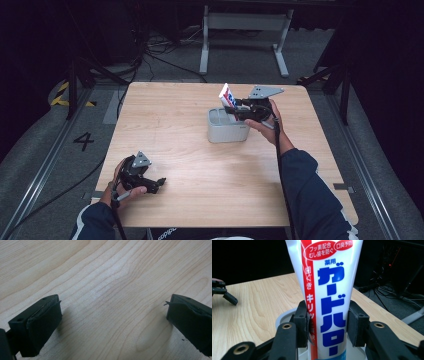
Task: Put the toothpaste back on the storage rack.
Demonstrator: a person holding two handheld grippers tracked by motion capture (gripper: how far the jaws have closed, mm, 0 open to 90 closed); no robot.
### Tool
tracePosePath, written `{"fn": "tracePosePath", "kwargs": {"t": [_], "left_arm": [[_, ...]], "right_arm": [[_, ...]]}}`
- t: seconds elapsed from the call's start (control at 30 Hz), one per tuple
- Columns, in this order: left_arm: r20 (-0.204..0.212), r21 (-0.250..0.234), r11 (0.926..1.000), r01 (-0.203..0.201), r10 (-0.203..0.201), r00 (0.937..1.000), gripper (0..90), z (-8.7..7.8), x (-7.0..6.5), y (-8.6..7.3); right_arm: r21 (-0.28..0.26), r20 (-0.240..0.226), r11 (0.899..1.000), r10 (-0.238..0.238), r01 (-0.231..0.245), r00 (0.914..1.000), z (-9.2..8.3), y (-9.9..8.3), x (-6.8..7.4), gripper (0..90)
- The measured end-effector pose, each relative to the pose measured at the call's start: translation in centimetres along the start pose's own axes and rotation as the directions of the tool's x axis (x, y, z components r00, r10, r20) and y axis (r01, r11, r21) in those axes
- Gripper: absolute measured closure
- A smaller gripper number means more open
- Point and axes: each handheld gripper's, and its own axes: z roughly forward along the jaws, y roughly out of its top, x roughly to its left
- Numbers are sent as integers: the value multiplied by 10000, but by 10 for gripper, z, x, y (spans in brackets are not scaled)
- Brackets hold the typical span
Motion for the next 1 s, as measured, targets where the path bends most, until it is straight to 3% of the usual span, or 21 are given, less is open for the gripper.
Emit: {"fn": "tracePosePath", "kwargs": {"t": [0.33, 0.77, 0.87, 1.0], "left_arm": [[14, 9, 10000, 9, -9, 10000, 2, 0, 0, 0], [6, 36, 10000, -14, 14, 10000, 2, 0, 0, 0], [7, 19, 10000, -12, 12, 10000, 2, 0, 0, 0], [1, 35, 10000, -14, 14, 10000, 2, 0, 0, 0]], "right_arm": [[273, 114, 9996, 15, -18, 9999, -11, -14, -3, 587], [796, 202, 9967, -194, 178, 9996, -11, -20, 2, 575], [1200, 237, 9922, -378, 347, 9990, -10, -23, 2, 567], [1153, 272, 9929, -311, 278, 9991, -11, -23, 2, 561]]}}
